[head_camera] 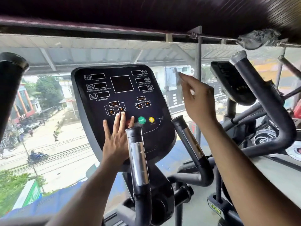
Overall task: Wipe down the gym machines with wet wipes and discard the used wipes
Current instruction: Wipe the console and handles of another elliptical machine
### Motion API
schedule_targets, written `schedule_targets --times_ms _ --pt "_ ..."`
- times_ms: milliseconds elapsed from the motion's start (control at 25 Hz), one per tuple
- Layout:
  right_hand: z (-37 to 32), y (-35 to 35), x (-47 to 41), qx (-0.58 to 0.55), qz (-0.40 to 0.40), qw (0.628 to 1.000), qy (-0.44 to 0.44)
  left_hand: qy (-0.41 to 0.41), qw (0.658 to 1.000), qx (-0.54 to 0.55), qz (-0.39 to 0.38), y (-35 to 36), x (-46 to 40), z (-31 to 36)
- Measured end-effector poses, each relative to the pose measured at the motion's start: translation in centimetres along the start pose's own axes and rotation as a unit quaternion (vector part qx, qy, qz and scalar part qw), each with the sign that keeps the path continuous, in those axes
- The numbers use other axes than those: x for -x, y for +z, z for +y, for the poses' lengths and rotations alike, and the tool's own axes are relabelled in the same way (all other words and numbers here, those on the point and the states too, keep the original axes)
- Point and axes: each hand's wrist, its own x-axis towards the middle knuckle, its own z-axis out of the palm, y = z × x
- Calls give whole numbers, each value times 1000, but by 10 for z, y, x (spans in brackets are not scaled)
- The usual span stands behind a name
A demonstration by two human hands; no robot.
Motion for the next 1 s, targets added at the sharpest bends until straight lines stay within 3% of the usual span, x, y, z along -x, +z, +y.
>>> schedule_targets --times_ms 80,160,280,400,480,640,760,840,920,1000 --pt "-33 4 20 -20 -18 998 -62 7 1000 1 -6 -3 2 0" --pt "-50 26 49 -40 -53 995 -71 7 1000 -5 -13 -5 3 -1" --pt "-26 76 89 -75 -70 995 -18 9 1000 -13 -18 -3 3 -1" --pt "17 110 104 -20 -29 996 76 -1 1000 -14 -14 4 0 -2" --pt "48 124 86 -21 10 993 116 -5 1000 -22 -8 9 -3 -4" --pt "106 155 29 34 11 992 124 3 999 -43 -7 15 -2 -6" --pt "107 169 32 70 -71 982 160 5 999 -40 -7 14 -3 -5" --pt "107 169 44 40 -105 981 157 -1 999 -44 -11 12 -3 -4" --pt "107 157 63 21 -144 967 211 -2 999 -44 -18 10 -3 -2" --pt "101 142 100 71 -156 966 194 0 999 -31 -14 9 -3 -2"
